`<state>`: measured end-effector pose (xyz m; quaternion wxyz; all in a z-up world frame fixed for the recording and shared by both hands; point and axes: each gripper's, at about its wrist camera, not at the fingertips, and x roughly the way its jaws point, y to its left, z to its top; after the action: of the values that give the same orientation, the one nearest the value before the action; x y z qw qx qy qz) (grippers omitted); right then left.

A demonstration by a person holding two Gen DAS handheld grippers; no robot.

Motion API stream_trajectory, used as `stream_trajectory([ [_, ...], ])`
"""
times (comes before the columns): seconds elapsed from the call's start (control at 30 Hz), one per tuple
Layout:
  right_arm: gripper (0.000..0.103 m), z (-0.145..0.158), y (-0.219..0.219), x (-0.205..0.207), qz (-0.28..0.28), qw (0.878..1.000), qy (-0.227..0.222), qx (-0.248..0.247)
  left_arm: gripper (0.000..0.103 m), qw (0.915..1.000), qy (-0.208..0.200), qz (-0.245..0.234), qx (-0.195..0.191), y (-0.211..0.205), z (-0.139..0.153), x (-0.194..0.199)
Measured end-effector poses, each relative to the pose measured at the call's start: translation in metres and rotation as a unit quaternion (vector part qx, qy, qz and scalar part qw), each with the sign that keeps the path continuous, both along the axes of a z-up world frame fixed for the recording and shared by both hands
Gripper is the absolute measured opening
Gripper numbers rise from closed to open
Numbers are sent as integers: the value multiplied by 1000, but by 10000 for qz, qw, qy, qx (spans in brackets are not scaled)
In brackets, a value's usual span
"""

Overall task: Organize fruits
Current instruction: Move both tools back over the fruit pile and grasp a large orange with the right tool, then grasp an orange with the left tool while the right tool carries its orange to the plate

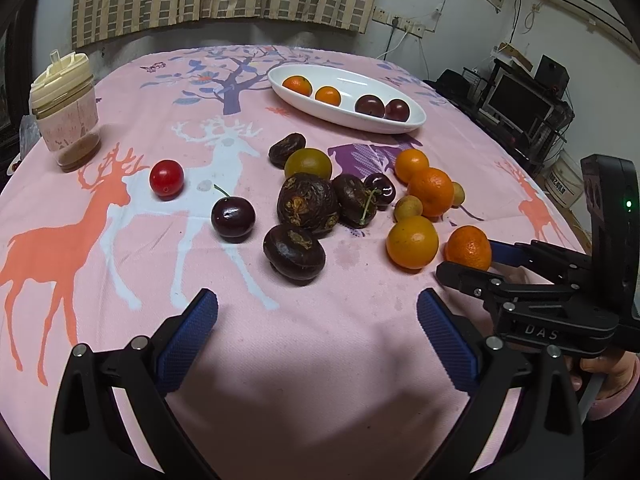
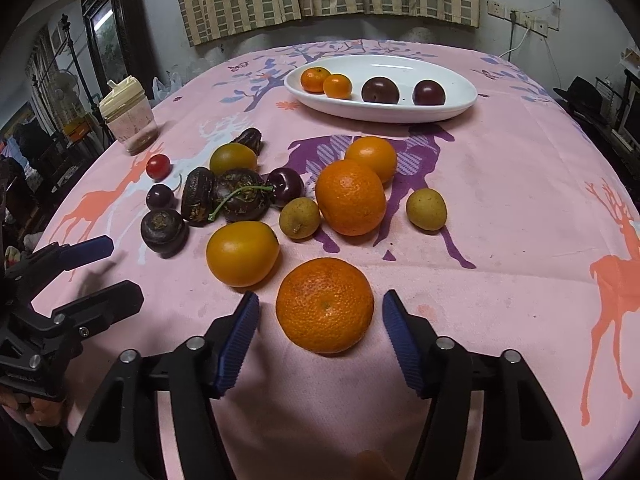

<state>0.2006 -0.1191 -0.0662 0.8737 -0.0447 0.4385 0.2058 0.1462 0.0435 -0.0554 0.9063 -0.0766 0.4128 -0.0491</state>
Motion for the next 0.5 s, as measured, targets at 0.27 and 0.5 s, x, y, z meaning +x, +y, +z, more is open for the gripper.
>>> stream_trajectory([
  [0.27,43,0,-28,1,-191,9953,134,943,98,9997,-91,-204,87,-7,1,-2],
  [0.5,43,5,-35,-3,-337,9926,-67,1166,64,9918,-44,-1224,367,-50,0,16],
])
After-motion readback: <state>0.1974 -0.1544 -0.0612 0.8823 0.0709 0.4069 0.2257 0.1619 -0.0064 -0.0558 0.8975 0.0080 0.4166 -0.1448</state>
